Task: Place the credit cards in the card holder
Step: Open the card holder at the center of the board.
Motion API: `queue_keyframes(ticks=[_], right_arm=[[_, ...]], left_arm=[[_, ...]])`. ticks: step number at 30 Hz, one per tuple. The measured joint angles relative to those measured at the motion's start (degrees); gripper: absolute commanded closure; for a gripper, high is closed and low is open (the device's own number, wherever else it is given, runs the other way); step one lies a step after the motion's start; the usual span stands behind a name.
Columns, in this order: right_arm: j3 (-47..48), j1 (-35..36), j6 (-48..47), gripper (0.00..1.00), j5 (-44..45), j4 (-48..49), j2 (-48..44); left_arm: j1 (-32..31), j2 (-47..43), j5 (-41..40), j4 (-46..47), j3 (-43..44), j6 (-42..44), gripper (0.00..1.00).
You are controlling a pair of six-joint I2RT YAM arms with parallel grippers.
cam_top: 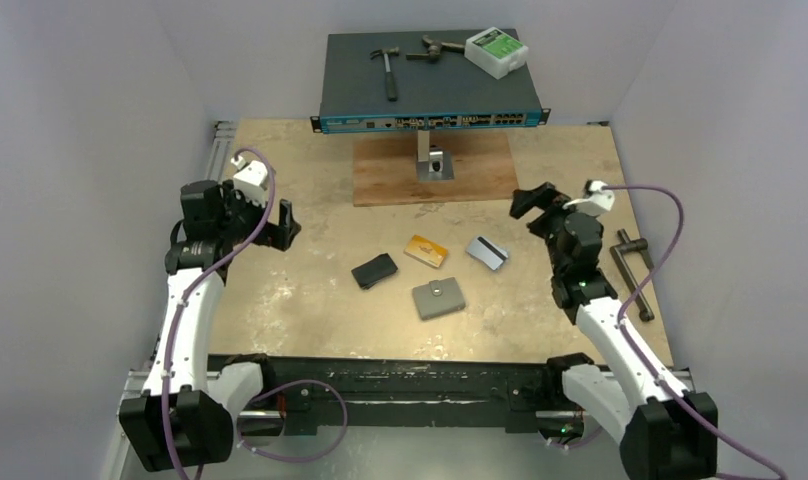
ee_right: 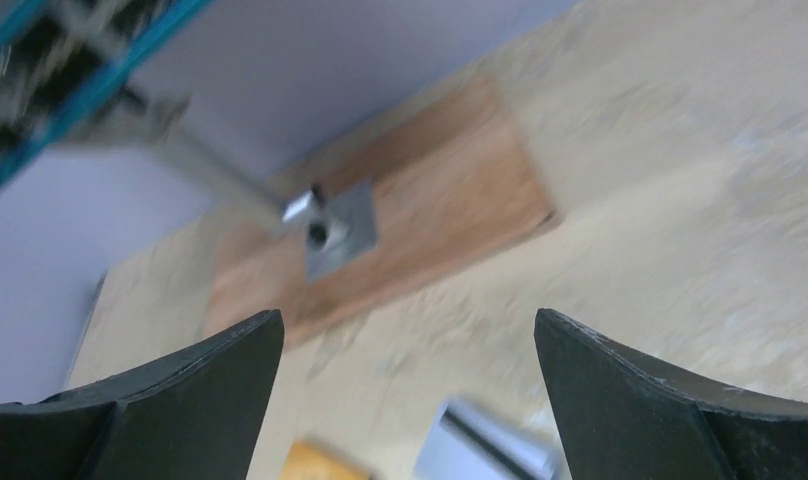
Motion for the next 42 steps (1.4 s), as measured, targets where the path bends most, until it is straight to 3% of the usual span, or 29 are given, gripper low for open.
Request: queue_keyframes(ticks=[8,14,22,31,42], right_arm=[[-0.98,25.83,-0.90,0.03,4.55,-16.17,-3.23],[-3.82,32.41,0.55,0.14,6.03,-22.36,-1.66],[-3.72,39.43,2.47,0.27,6.14,-22.23,11.91],[-4.02,43.15,6.75,0.32,6.08,-22.25,13.33],[-4.13,58.29,15.17,0.35,8.00,-24.96,13.79]], left_arm=[[-3.32,-2.93,6.71,-15.23,-0.42,5.31,0.00],[-10.05,-2.97,6.75,-18.53,-3.61,7.43,0.00],[-12.20,-3.91,7.19,-19.47,-5.40,8.68,0.00],[-12.39,1.03,4.81,-22.14,-3.85,9.16,0.00],[-12.39,1.36,2.27,-22.21,-2.14,8.87,0.00]])
